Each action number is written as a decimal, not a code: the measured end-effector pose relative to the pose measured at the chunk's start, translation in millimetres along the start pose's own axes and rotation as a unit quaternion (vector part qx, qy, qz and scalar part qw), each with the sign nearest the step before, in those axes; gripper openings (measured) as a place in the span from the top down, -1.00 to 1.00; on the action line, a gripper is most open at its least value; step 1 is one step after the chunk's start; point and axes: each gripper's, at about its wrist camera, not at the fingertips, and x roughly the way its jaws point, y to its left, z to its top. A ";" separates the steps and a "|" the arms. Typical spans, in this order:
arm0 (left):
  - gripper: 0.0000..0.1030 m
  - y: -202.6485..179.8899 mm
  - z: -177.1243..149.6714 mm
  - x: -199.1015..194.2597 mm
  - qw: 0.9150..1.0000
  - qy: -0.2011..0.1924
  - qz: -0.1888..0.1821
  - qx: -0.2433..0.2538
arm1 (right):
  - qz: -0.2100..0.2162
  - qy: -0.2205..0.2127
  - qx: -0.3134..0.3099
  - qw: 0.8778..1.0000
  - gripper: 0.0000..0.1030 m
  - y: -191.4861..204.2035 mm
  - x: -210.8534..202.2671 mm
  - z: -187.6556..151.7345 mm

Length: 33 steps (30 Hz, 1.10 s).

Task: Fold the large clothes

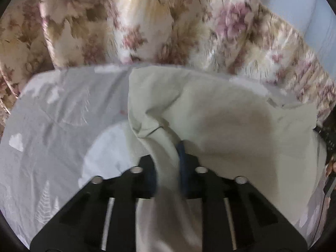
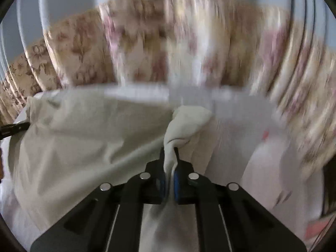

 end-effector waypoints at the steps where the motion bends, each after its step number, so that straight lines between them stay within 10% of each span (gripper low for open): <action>1: 0.91 0.9 0.7 -9.4 1.000 -0.017 0.003 -0.004 | 0.004 -0.045 0.000 0.999 0.91 2.3 -22.4 12.7; 4: 0.90 6.5 -9.0 -38.9 0.998 -0.067 0.017 -0.010 | 0.009 -0.067 0.006 0.998 0.91 -4.7 -38.7 21.2; 9: 0.67 34.4 -15.6 11.0 0.999 0.016 0.027 -0.041 | -0.039 0.099 0.062 0.992 0.85 -45.3 38.9 -18.9; 13: -0.65 43.1 -12.9 -19.9 0.995 -0.023 0.083 -0.042 | -0.113 0.104 0.016 0.988 0.38 -39.0 9.4 -35.5; 17: -0.88 31.1 -11.3 -54.2 0.995 -0.045 0.086 -0.012 | -0.061 0.063 0.058 0.994 -0.27 -44.6 -33.1 -44.2; 22: -0.91 8.2 -48.5 -56.3 0.999 -0.010 0.039 0.010 | 0.070 0.068 0.152 0.984 -0.34 -52.2 -41.4 -77.6; 25: -0.72 0.7 -64.3 -38.3 1.000 0.015 0.021 0.010 | 0.052 0.080 0.160 0.983 -0.31 -49.0 -27.8 -94.3; 28: -0.29 -0.3 -72.7 -31.5 1.000 0.020 -0.015 -0.014 | 0.048 0.067 0.123 0.989 0.70 -26.9 -24.8 -102.2; 33: 0.32 -20.5 -79.2 -37.8 0.998 -0.013 0.029 0.060 | -0.064 0.051 0.002 0.997 0.81 -0.3 -32.2 -101.2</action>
